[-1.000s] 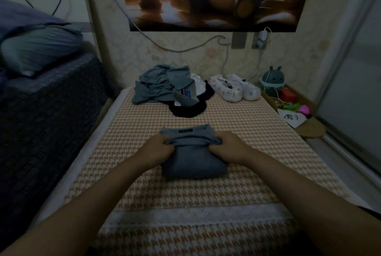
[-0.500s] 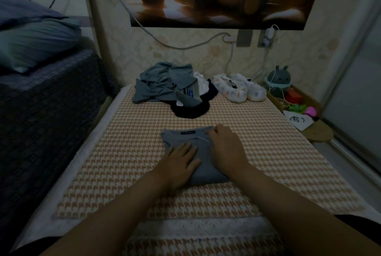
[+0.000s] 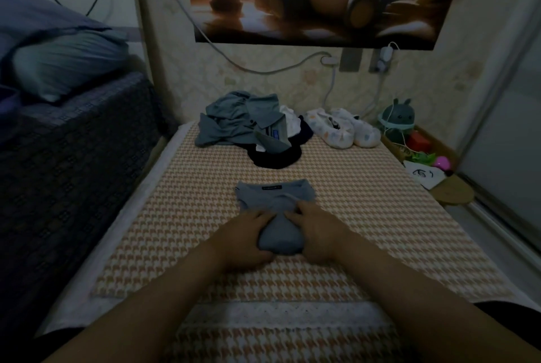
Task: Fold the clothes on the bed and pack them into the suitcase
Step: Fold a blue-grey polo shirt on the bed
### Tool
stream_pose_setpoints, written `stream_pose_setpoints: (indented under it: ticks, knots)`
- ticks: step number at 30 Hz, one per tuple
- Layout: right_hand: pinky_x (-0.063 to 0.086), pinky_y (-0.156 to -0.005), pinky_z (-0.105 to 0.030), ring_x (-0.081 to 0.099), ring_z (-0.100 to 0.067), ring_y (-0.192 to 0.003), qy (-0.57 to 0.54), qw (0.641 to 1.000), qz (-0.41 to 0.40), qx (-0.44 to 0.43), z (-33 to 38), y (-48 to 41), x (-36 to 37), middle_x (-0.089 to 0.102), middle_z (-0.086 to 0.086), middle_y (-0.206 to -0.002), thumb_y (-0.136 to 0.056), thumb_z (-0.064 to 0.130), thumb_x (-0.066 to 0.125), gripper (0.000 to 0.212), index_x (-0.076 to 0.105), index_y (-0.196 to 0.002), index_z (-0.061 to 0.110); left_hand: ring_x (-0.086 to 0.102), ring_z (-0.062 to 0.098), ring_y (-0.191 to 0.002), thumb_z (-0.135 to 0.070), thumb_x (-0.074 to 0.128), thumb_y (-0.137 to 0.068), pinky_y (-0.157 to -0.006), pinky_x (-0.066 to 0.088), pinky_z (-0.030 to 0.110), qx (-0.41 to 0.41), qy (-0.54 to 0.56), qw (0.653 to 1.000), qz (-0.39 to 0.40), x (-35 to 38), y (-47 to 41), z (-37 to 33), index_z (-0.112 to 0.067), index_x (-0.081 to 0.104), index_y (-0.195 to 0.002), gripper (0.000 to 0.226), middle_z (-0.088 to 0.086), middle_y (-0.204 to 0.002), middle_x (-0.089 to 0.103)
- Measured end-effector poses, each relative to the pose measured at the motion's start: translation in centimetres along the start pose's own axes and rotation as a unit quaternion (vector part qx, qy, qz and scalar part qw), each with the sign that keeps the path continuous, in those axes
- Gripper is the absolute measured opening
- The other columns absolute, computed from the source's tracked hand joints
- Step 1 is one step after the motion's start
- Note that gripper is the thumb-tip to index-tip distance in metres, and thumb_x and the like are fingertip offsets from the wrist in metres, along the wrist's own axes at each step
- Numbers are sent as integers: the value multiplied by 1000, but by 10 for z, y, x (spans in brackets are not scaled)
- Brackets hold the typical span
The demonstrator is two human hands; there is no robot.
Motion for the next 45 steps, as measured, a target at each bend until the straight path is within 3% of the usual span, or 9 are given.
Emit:
stream_pose_setpoints:
  ticks: [3,6,12,16,22,28,33,40,45]
  knots:
    - [51,-68,-31,60,-22,-79,-43,998,-24,42,-6,-1,-29,65,-8,-93,-78,27,62,15,60,-83,13,56,15,-68,-37,55,-80,-64,46,32,-20,71,997,-25,-23,-9,-3,-16,66,-85,24,10,-88,68]
    - [37,-51,-33,45,-19,-53,-204,977,-7,68,-19,5,-44,48,-4,-56,-72,19,60,22,46,-58,11,46,16,-54,-30,56,-76,-54,39,31,-55,187,980,27,-44,-11,3,-15,46,-62,23,6,-60,49]
    - [39,-56,-26,55,-13,-69,-300,932,-142,148,-34,-7,-42,61,0,-79,-80,26,61,16,58,-84,11,52,17,-66,-23,61,-81,-60,42,30,-154,229,957,-93,-52,-26,32,-15,54,-78,11,5,-72,54]
    - [34,-66,-24,61,-26,-89,-209,943,-215,147,-39,-27,-34,66,-12,-102,-95,24,53,25,60,-111,6,56,26,-105,-18,55,-89,-89,48,38,-99,48,967,-228,-47,-41,23,-12,58,-124,35,8,-121,58]
    - [45,-91,-43,56,-35,-110,-63,948,-282,135,-39,-52,-25,56,-19,-126,-92,13,55,39,55,-130,7,42,16,-133,-46,19,-102,-115,20,46,-89,-23,989,-119,-5,-64,9,-31,39,-144,49,-6,-146,45]
    - [8,-117,-23,21,-17,-145,-197,979,-45,13,-24,-63,5,20,-3,-160,-102,40,22,56,17,-153,16,20,17,-145,-44,16,-104,-120,9,38,-136,45,989,-40,6,-73,39,-20,25,-152,55,1,-158,24]
    - [15,-119,-31,25,-19,-143,-189,980,-50,33,-29,-65,8,24,-4,-158,-104,36,26,52,16,-154,23,48,26,-117,-56,22,-99,-103,37,37,-201,37,977,-64,2,-67,56,-13,54,-126,61,9,-131,54]
    - [33,-108,-35,42,-22,-124,-145,984,-102,28,-28,-57,10,43,-8,-142,-103,37,27,52,20,-153,24,53,21,-78,-62,48,-90,-63,37,28,-210,75,975,-22,-19,-66,58,-9,57,-87,53,12,-89,59]
    - [38,-100,-34,45,-20,-114,-132,984,-121,24,-24,-36,2,49,-8,-129,-100,42,35,52,29,-149,25,55,17,-76,-68,66,-73,-59,40,26,-251,210,943,60,-14,-61,63,-8,62,-102,67,6,-89,58]
Point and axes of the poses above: each hand's wrist, its own y-axis away from the middle knuckle, its own x-axis out of the palm, z = x × y, the point moved 6 cm from there along -y, towards the middle knuckle
